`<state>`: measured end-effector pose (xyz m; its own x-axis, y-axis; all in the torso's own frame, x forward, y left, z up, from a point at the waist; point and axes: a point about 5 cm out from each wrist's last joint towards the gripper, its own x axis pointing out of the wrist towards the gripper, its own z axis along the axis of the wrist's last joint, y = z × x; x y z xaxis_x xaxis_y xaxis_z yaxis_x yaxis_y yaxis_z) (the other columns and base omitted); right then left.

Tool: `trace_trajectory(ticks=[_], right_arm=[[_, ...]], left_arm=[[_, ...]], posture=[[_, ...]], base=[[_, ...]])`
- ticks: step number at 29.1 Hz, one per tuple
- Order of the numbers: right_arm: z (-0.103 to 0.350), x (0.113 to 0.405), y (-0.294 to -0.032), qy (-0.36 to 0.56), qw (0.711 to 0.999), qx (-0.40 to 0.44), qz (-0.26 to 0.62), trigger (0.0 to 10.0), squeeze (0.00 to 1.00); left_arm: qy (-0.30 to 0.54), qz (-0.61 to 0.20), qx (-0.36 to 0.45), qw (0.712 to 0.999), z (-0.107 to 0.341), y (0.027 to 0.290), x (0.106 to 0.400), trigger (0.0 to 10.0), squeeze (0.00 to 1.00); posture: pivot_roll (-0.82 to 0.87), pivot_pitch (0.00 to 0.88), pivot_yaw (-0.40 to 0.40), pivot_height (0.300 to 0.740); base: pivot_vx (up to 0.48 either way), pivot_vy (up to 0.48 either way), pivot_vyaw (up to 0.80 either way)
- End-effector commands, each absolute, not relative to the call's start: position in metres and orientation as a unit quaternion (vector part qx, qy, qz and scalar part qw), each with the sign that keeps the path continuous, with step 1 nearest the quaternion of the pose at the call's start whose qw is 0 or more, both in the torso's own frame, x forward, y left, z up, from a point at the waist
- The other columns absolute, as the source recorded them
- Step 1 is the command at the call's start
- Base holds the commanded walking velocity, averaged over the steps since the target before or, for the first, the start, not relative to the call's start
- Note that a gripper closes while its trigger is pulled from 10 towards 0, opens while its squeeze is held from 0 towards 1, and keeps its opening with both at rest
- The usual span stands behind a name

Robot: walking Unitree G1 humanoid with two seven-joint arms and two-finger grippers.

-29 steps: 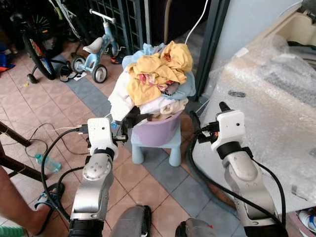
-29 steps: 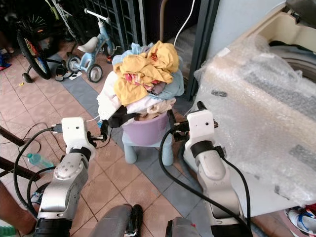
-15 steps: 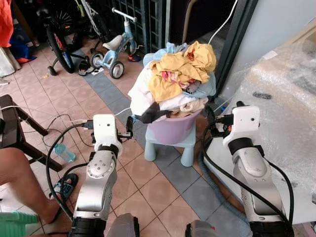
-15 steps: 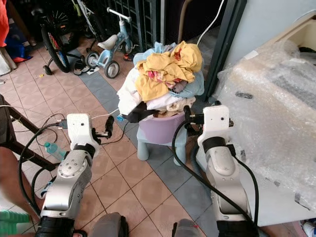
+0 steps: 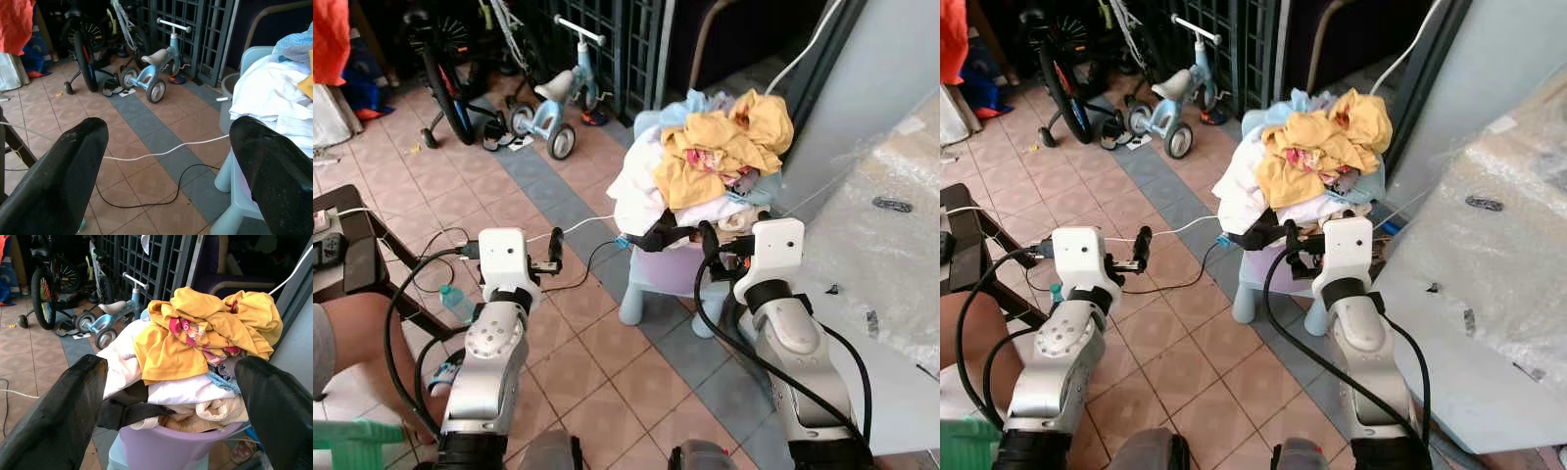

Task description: Clothes washing

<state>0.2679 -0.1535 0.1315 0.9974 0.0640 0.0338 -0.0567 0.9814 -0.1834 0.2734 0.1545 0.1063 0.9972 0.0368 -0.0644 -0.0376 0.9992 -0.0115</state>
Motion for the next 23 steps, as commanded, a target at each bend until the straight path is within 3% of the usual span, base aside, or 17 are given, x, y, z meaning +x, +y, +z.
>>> trace_trajectory(ticks=[1, 14, 21, 23], right_arm=[[0.12, 0.263, -0.167, 0.003, 0.995, -0.098, 0.014, 10.0, 0.0], [0.104, 0.253, -0.165, 0.028, 0.997, -0.061, 0.028, 10.0, 0.0], [0.092, 0.247, -0.173, 0.029, 0.988, -0.148, -0.03, 10.0, 0.0], [0.092, 0.246, -0.169, 0.016, 0.995, -0.097, -0.006, 10.0, 0.0]], left_arm=[[0.031, -0.003, -0.011, 0.999, 0.105, 0.149, 0.268, 10.0, 0.0], [0.024, -0.026, -0.016, 0.999, 0.107, 0.143, 0.27, 10.0, 0.0], [0.042, -0.02, -0.029, 0.998, 0.096, 0.146, 0.262, 10.0, 0.0], [0.058, -0.015, -0.039, 0.997, 0.091, 0.148, 0.263, 10.0, 0.0]], posture=[[-0.04, 0.088, 0.025, 0.74], [-0.05, 0.099, 0.037, 0.74], [-0.04, 0.101, 0.037, 0.74], [-0.04, 0.1, 0.042, 0.74]], base=[[0.48, 0.0, 0.0], [0.48, 0.0, 0.0], [0.48, 0.0, 0.0], [0.382, 0.0, 0.0]])
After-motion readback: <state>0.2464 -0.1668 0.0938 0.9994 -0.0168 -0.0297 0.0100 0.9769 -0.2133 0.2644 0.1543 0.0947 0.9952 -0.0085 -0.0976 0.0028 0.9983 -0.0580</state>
